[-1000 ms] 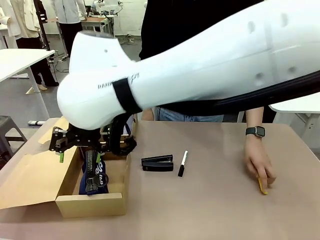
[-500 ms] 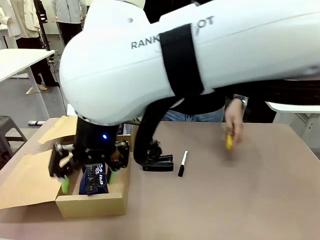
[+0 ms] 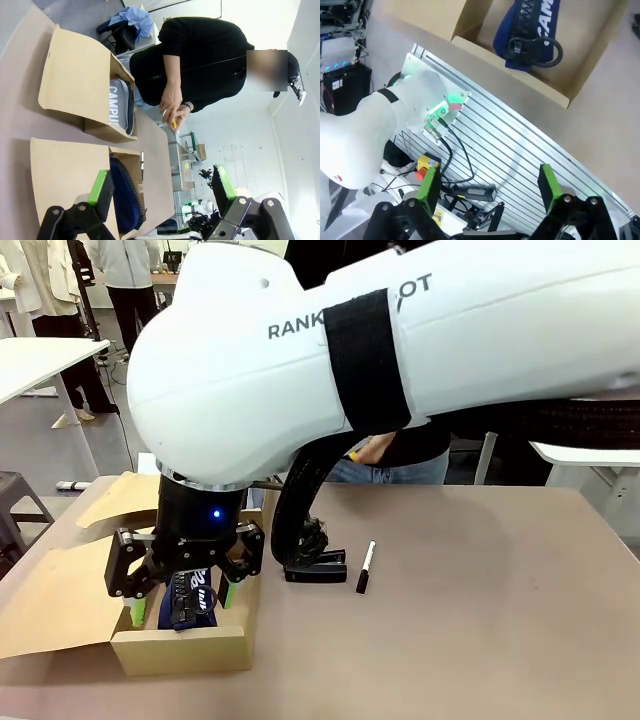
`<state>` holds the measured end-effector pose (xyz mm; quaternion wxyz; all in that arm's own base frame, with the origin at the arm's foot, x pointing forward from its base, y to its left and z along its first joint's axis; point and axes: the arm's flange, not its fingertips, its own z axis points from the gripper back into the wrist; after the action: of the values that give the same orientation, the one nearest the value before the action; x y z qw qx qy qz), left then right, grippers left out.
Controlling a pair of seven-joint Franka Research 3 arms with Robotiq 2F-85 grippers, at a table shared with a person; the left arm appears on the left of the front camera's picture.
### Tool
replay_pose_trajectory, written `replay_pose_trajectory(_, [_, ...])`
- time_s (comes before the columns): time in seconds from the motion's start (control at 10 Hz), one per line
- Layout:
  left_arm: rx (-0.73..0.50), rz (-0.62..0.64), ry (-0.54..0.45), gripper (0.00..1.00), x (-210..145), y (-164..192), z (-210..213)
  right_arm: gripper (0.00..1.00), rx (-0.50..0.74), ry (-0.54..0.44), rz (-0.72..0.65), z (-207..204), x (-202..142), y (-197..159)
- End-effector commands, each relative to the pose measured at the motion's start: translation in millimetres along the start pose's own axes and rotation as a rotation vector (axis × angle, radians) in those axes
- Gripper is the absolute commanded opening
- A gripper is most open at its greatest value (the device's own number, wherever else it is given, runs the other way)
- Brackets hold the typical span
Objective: Place items inside the box.
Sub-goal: Pick up a Pencil pouch or Stapler and place it inside the Mailer Box closest to the robot.
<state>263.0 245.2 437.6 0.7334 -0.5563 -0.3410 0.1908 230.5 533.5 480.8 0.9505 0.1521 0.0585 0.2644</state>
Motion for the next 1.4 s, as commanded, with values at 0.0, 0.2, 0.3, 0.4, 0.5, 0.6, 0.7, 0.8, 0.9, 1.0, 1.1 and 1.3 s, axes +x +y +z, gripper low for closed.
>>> replay_pose_trajectory(0.0, [-0.023,-0.019,-0.013,1.0,0.0,-0.1,-1.6,1.0,0.059,-0.01,0.017,9.9,-21.0,-17.1])
replay_pose_trajectory(0.2, [-0.023,-0.019,-0.013,1.0,0.0,-0.1,-1.6,1.0,0.227,-0.117,-0.057,49.1,-75.1,-77.2])
replay_pose_trajectory(0.3, [-0.023,-0.019,-0.013,1.0,0.0,-0.1,-1.6,1.0,0.363,-0.161,-0.061,69.9,-110.8,-116.4])
replay_pose_trajectory(0.4, [-0.023,-0.019,-0.013,1.0,0.0,-0.1,-1.6,1.0,0.466,-0.189,-0.089,84.4,-140.5,-147.8])
replay_pose_trajectory(0.5, [-0.023,-0.019,-0.013,1.0,0.0,-0.1,-1.6,1.0,0.557,-0.273,-0.128,97.4,-171.9,-179.3])
replay_pose_trajectory(0.6, [-0.023,-0.019,-0.013,1.0,0.0,-0.1,-1.6,1.0,0.643,-0.361,-0.163,106.4,-204.3,-210.7])
replay_pose_trajectory(0.7, [-0.023,-0.019,-0.013,1.0,0.0,-0.1,-1.6,1.0,0.741,-0.506,-0.279,110.0,-238.1,-250.9])
replay_pose_trajectory(0.8, [-0.023,-0.019,-0.013,1.0,0.0,-0.1,-1.6,1.0,0.85,-0.664,-0.422,102.0,-272.0,-297.5])
replay_pose_trajectory(0.9, [-0.023,-0.019,-0.013,1.0,0.0,-0.1,-1.6,1.0,0.908,-0.751,-0.5,85.0,-295.5,-332.5])
replay_pose_trajectory(1.0, [-0.023,-0.019,-0.013,1.0,0.0,-0.1,-1.6,1.0,0.988,-0.779,-0.532,62.9,-312.1,-357.8])
replay_pose_trajectory(1.1, [-0.023,-0.019,-0.013,1.0,0.0,-0.1,-1.6,1.0,1.046,-0.774,-0.528,40.1,-321.8,-373.9])
replay_pose_trajectory(1.3, [-0.023,-0.019,-0.013,1.0,0.0,-0.1,-1.6,1.0,1.045,-0.658,-0.359,-16.6,-337.5,-391.8])
